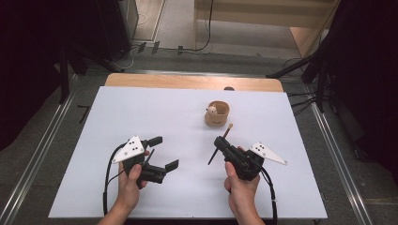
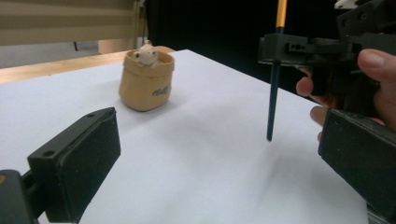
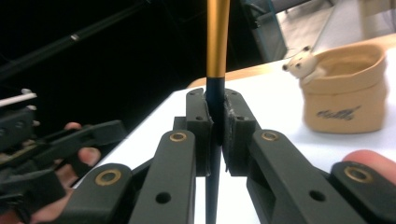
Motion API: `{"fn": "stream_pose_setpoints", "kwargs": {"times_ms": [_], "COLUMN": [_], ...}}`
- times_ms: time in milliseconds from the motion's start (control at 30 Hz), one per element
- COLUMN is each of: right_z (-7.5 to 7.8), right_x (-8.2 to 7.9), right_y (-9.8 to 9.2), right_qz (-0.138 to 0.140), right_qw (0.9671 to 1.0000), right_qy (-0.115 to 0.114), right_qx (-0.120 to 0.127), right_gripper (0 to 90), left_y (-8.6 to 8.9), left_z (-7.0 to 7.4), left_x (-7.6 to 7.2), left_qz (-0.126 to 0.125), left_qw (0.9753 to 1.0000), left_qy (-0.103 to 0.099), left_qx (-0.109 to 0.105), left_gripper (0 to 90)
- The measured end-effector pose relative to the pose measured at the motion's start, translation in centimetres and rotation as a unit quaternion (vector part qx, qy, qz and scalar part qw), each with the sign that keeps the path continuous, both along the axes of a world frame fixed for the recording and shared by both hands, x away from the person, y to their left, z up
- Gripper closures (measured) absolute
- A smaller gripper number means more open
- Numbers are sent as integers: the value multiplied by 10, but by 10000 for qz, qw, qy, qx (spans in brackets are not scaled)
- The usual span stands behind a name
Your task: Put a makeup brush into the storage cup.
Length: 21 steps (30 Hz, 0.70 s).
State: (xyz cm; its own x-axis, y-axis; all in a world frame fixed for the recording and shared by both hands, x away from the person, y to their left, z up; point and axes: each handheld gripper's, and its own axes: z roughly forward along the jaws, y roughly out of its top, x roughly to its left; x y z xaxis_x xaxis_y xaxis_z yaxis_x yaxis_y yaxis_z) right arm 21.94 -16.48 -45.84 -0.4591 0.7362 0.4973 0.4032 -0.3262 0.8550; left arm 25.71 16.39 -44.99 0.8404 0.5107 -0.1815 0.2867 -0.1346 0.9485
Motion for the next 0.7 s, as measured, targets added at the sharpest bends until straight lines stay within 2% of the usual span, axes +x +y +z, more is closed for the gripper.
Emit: {"fn": "stream_pose_setpoints", "kwargs": {"times_ms": [200,300,600,700], "right_z": [5,7,16,21], "right_x": [0,2,14,20], "right_y": [3,4,3,1], "right_qz": [-150,-248,-349,-407], "right_qw": [9979,9951,9903,9888], "right_qy": [-184,-264,-417,-434], "right_qx": [-600,-925,-1278,-1367], "right_gripper": [845,845,845,845], "left_y": [19,29,63,74], "left_z": [0,-1,-9,-10], "left_x": [2,3,0,-2], "left_qz": [221,354,678,713], "left_qw": [9998,9994,9977,9974], "left_qy": [-28,-54,-34,-51], "left_qx": [6,2,80,76], "left_gripper": [0,0,0,0]}}
